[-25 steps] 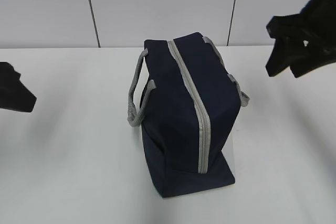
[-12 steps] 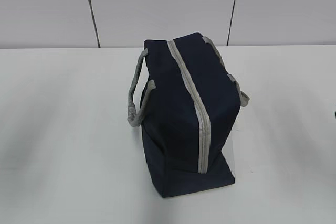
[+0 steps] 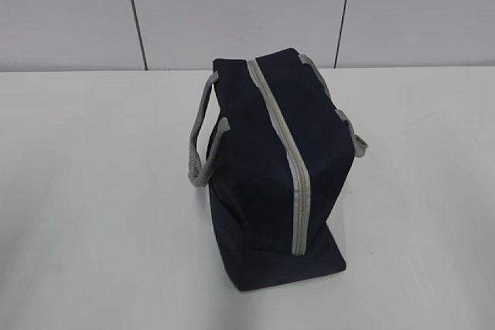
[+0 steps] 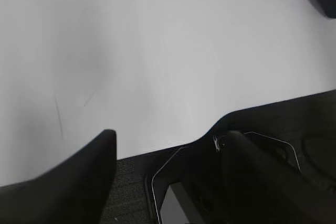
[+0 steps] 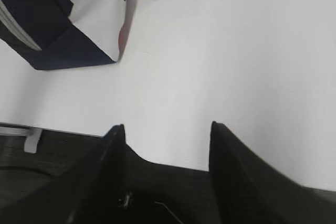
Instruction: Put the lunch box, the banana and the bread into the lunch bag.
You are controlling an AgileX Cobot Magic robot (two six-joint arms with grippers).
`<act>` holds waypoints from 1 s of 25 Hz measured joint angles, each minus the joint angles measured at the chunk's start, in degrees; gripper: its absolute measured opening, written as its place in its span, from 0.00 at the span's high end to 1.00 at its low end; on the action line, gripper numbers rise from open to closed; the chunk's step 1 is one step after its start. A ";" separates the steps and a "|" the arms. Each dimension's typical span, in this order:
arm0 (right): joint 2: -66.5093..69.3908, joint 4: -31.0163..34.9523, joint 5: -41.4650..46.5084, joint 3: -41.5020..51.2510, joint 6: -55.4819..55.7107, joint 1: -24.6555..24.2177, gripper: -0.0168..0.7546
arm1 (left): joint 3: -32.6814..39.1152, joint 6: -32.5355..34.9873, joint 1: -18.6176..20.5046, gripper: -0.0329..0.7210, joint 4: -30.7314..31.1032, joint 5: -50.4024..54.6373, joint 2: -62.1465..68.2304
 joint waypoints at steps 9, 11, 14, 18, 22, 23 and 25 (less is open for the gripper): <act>-12.67 -9.54 4.02 0.28 0.43 0.00 0.49 | 2.03 -0.88 -1.35 0.37 1.82 -0.04 -9.46; -12.89 -9.60 2.97 1.69 0.43 0.00 0.49 | 2.03 -0.88 -1.35 0.37 2.00 0.00 -9.99; -12.89 -9.60 0.22 5.59 1.69 0.00 0.49 | 2.03 -0.88 -1.35 0.37 2.12 0.00 -10.04; -12.89 -9.60 -2.25 8.27 2.96 0.00 0.49 | 2.03 -0.82 -1.35 0.37 2.39 0.00 -10.06; -12.89 -9.60 -2.99 8.27 3.07 0.00 0.49 | 2.03 -0.66 -1.35 0.37 2.85 0.00 -10.06; -12.89 -9.60 -2.99 8.27 3.17 0.00 0.49 | 2.03 -0.66 -1.35 0.38 2.85 0.00 -10.06; -12.89 -9.60 -3.07 8.27 3.17 0.00 0.49 | 2.03 -0.66 -1.35 0.39 2.85 0.00 -10.06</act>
